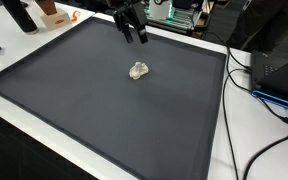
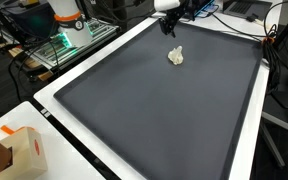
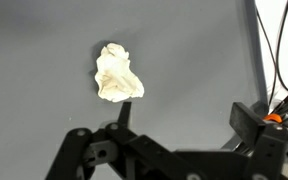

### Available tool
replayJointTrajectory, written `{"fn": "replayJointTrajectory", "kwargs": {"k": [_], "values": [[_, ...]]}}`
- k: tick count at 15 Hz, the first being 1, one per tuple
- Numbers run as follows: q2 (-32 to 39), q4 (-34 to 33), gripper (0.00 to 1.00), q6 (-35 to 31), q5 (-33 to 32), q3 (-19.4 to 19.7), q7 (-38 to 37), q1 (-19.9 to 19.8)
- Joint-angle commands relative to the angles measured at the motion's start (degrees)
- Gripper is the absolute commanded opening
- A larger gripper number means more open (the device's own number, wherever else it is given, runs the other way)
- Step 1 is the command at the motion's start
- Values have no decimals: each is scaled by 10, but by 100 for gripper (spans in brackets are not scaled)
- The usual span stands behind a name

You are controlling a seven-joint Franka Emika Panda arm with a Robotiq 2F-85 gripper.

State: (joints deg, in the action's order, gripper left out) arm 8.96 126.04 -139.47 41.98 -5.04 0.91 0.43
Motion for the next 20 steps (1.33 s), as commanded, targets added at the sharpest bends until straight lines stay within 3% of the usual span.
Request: {"fn": "replayJointTrajectory", "kwargs": {"k": [1, 8, 20], "values": [[-12, 34, 100, 1, 91, 8, 39, -16], [3, 63, 100, 55, 168, 41, 33, -36], [85, 30, 100, 158, 158, 88, -49, -57]]}}
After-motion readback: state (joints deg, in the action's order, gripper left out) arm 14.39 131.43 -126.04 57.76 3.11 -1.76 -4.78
